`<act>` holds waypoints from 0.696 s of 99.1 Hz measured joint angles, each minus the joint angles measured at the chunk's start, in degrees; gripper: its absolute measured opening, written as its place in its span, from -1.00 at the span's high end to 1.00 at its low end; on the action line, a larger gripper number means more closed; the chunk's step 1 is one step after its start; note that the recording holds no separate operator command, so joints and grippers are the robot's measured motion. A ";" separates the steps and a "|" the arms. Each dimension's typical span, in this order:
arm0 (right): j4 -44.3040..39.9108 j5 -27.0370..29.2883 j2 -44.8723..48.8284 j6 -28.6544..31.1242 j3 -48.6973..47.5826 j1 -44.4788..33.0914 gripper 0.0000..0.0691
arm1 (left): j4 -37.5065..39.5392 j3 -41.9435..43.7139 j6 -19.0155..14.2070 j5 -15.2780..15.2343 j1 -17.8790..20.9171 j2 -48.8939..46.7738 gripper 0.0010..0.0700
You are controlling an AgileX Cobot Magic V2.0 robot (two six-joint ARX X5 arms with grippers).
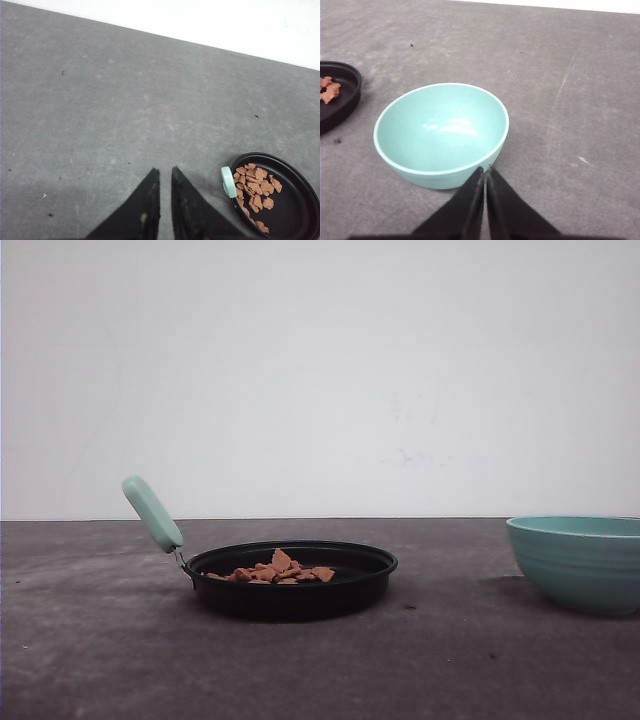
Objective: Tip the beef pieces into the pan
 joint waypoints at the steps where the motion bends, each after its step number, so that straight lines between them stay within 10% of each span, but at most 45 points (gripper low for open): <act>1: 0.00 0.02 0.00 0.00 0.00 0.00 0.98 | 0.00 0.00 0.00 0.00 0.00 0.00 0.99; 43: 0.00 0.02 0.00 0.00 0.00 0.00 0.98 | 0.42 0.00 0.70 -0.04 0.50 -2.75 0.99; 69: 0.00 0.00 0.00 0.00 0.00 0.00 0.98 | 9.86 -6.27 5.97 -0.87 10.34 -13.35 0.99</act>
